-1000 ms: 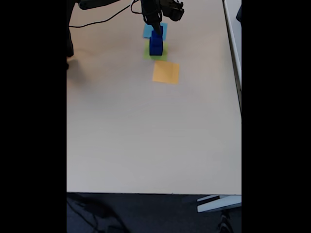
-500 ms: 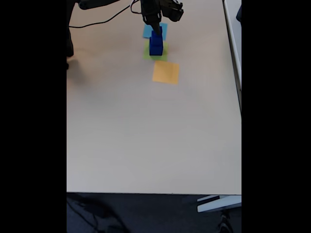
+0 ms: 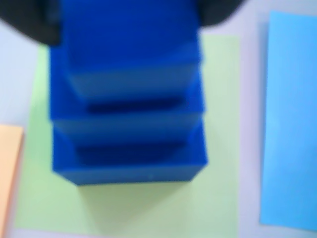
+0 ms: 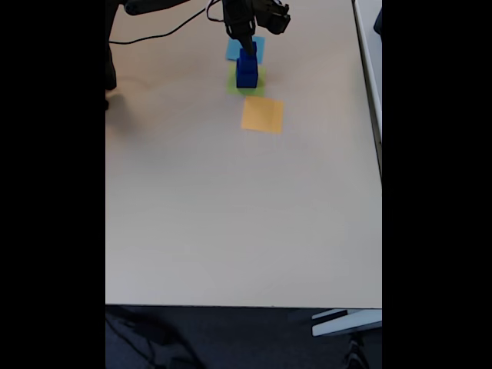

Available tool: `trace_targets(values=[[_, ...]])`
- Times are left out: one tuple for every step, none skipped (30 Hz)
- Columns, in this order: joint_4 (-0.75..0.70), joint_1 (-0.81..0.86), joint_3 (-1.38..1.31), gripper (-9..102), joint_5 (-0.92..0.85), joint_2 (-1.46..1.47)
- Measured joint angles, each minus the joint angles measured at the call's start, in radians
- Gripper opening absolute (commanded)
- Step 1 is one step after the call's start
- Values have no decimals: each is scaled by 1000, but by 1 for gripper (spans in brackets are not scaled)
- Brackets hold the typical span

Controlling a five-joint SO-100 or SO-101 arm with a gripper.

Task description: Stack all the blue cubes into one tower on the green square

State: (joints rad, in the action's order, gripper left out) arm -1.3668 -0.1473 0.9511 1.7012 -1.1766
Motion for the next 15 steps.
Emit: trace_targets(values=[[0, 0, 0, 10, 0, 0], [0, 0, 0, 11, 0, 0], [0, 0, 0, 12, 0, 0], [0, 0, 0, 12, 0, 0], [0, 0, 0, 12, 0, 0], [0, 0, 0, 13, 0, 0], [0, 0, 0, 14, 0, 0], [0, 0, 0, 14, 2, 0], [0, 0, 0, 14, 2, 0], [0, 0, 0, 14, 3, 0], [0, 0, 0, 14, 3, 0], [0, 0, 0, 14, 3, 0], [0, 0, 0, 14, 3, 0], [0, 0, 0, 14, 6, 0], [0, 0, 0, 14, 8, 0]])
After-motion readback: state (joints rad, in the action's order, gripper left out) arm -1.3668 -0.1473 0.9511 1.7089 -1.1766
